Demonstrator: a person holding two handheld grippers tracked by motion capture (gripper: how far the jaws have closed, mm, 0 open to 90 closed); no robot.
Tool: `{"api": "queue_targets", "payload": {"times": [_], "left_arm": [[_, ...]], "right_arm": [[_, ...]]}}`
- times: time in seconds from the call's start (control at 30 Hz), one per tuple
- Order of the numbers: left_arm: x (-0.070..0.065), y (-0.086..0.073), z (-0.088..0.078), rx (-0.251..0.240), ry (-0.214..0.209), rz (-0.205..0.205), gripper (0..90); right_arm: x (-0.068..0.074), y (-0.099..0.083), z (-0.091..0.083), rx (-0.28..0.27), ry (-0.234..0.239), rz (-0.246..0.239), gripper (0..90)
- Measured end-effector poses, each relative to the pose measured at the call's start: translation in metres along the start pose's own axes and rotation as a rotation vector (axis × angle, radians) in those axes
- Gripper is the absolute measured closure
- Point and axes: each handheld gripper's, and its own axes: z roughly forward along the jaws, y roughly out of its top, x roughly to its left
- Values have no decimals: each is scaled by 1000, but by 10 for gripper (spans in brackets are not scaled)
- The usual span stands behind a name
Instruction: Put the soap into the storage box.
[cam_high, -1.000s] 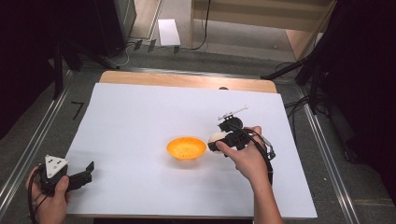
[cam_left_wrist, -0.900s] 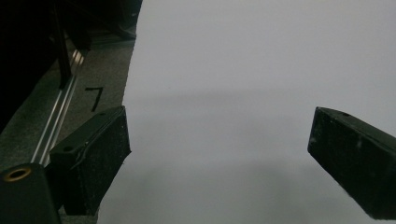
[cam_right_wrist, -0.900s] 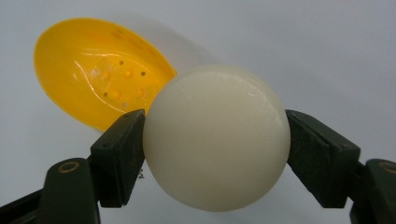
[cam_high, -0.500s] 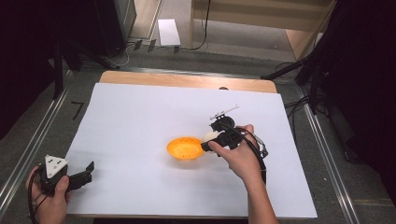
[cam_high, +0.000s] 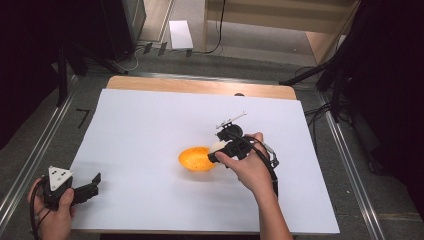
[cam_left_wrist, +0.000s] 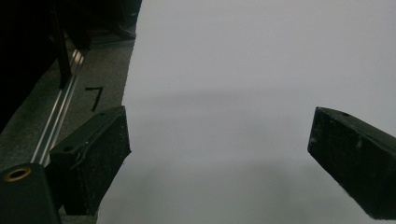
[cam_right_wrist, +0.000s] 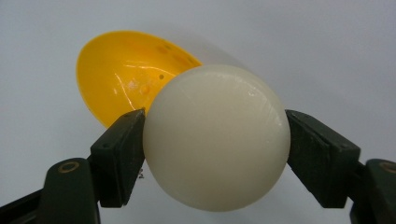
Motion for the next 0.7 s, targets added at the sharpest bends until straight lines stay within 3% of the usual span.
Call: {"api": "queue_targets", "payload": {"times": [0.7], "left_arm": [[0,0,0,-2,-2,-4,62]], "right_arm": [[23,12,17,17,15,-41,250]]}}
